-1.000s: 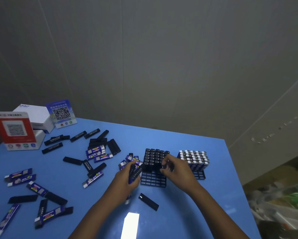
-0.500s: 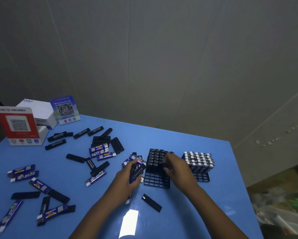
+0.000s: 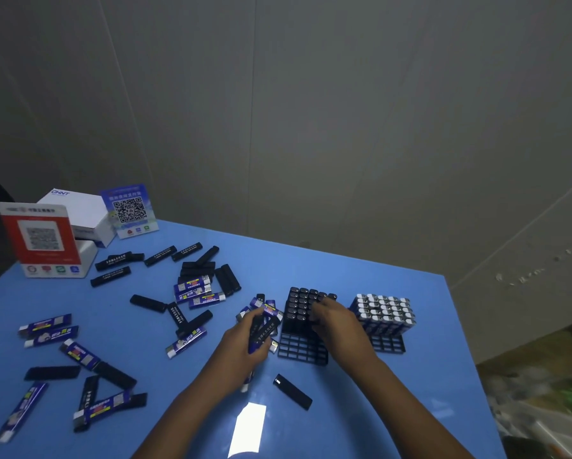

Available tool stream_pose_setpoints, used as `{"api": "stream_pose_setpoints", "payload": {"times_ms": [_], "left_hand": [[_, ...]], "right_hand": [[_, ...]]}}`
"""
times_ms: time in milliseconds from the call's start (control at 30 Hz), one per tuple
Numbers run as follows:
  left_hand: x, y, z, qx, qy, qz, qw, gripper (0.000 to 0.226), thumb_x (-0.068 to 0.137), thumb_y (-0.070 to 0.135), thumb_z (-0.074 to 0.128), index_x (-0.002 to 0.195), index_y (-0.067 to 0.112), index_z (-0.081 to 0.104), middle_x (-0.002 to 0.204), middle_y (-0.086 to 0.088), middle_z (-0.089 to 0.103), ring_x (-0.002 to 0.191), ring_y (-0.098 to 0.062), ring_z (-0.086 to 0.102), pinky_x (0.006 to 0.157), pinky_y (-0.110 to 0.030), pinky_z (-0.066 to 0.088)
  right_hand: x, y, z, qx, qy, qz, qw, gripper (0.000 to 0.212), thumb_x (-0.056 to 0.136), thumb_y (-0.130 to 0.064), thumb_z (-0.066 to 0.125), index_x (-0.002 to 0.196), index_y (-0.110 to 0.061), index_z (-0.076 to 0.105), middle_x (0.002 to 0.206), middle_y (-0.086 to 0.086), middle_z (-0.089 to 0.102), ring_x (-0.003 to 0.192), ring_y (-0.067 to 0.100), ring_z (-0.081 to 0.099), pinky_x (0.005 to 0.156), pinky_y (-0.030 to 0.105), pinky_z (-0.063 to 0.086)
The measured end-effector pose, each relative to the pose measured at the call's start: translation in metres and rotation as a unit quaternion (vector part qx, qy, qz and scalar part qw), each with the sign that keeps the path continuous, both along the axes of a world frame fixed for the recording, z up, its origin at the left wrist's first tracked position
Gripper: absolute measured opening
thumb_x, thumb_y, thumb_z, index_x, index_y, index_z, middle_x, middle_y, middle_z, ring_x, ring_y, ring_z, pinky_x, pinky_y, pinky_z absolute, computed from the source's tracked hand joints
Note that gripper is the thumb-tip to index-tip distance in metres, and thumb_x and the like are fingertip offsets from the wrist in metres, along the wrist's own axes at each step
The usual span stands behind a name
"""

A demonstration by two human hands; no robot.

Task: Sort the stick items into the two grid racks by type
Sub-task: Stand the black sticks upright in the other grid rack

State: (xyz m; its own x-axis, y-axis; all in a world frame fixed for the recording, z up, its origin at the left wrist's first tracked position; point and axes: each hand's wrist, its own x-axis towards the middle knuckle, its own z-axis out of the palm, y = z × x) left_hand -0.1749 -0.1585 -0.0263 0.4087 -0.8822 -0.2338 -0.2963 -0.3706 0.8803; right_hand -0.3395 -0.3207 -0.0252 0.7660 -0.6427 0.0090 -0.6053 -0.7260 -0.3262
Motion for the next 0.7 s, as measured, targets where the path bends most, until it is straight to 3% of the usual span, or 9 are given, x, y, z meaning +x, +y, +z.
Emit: {"api": "stream_pose_setpoints", "payload": {"times_ms": [167, 267, 367, 467, 533, 600, 700], "left_hand": [[-0.001, 0.000, 0.000, -0.001, -0.008, -0.002, 1.000, 0.057, 0.092, 0.023, 0.065, 0.142, 0.032, 0.039, 0.113, 0.006, 0.065, 0.098, -0.004, 0.064, 0.086, -0.020, 0.054], [-0.004, -0.002, 0.003, -0.003, -0.010, -0.006, 1.000, 0.055, 0.092, 0.021, 0.065, 0.140, 0.032, 0.040, 0.112, 0.006, 0.065, 0.097, -0.003, 0.064, 0.082, -0.014, 0.051], [-0.010, -0.007, 0.006, -0.010, -0.013, -0.016, 1.000, 0.052, 0.093, 0.021, 0.064, 0.138, 0.032, 0.042, 0.111, 0.006, 0.065, 0.095, -0.002, 0.064, 0.077, -0.011, 0.050], [-0.014, -0.013, 0.006, -0.009, -0.011, -0.030, 0.999, 0.052, 0.092, 0.024, 0.065, 0.138, 0.034, 0.042, 0.110, 0.008, 0.066, 0.095, -0.001, 0.063, 0.085, -0.021, 0.053], [-0.018, -0.016, 0.007, -0.011, -0.017, -0.044, 0.999, 0.053, 0.092, 0.026, 0.067, 0.138, 0.036, 0.042, 0.110, 0.014, 0.065, 0.096, 0.004, 0.063, 0.090, -0.023, 0.052], [-0.025, -0.022, 0.010, -0.022, -0.014, -0.062, 0.998, 0.052, 0.091, 0.023, 0.067, 0.137, 0.033, 0.043, 0.110, 0.016, 0.064, 0.096, 0.010, 0.061, 0.087, -0.013, 0.049], [-0.035, -0.030, 0.013, -0.032, -0.016, -0.079, 0.996, 0.051, 0.091, 0.022, 0.068, 0.135, 0.033, 0.044, 0.109, 0.020, 0.062, 0.096, 0.016, 0.058, 0.082, -0.006, 0.044]], "right_hand": [[-0.001, 0.001, -0.002, 0.000, -0.013, -0.003, 1.000, 0.009, 0.088, -0.005, 0.066, 0.094, -0.012, 0.067, 0.100, 0.001, 0.061, 0.088, 0.022, 0.063, 0.074, 0.035, 0.054], [-0.004, 0.000, 0.000, 0.023, -0.042, -0.005, 0.999, 0.011, 0.088, -0.006, 0.068, 0.097, -0.012, 0.071, 0.103, -0.001, 0.062, 0.090, 0.018, 0.062, 0.077, 0.027, 0.051], [-0.007, 0.000, 0.007, 0.085, -0.085, -0.029, 0.992, 0.009, 0.089, -0.011, 0.070, 0.097, -0.016, 0.070, 0.097, -0.011, 0.056, 0.086, 0.006, 0.058, 0.078, 0.017, 0.044], [-0.011, 0.006, 0.016, 0.171, -0.162, -0.063, 0.970, 0.009, 0.088, -0.010, 0.072, 0.094, -0.016, 0.071, 0.089, -0.011, 0.062, 0.077, 0.000, 0.058, 0.071, 0.010, 0.044], [-0.015, 0.009, 0.021, 0.259, -0.204, -0.081, 0.941, 0.007, 0.089, -0.013, 0.073, 0.095, -0.017, 0.073, 0.087, -0.003, 0.069, 0.076, 0.002, 0.061, 0.072, 0.015, 0.050], [-0.020, 0.010, 0.025, 0.334, -0.228, -0.090, 0.910, 0.007, 0.090, -0.018, 0.073, 0.096, -0.021, 0.074, 0.086, 0.004, 0.073, 0.082, 0.020, 0.068, 0.078, 0.028, 0.058], [-0.029, 0.011, 0.028, 0.373, -0.245, -0.095, 0.890, 0.009, 0.091, -0.018, 0.073, 0.100, -0.018, 0.074, 0.088, 0.011, 0.073, 0.082, 0.027, 0.068, 0.082, 0.034, 0.059]]}}
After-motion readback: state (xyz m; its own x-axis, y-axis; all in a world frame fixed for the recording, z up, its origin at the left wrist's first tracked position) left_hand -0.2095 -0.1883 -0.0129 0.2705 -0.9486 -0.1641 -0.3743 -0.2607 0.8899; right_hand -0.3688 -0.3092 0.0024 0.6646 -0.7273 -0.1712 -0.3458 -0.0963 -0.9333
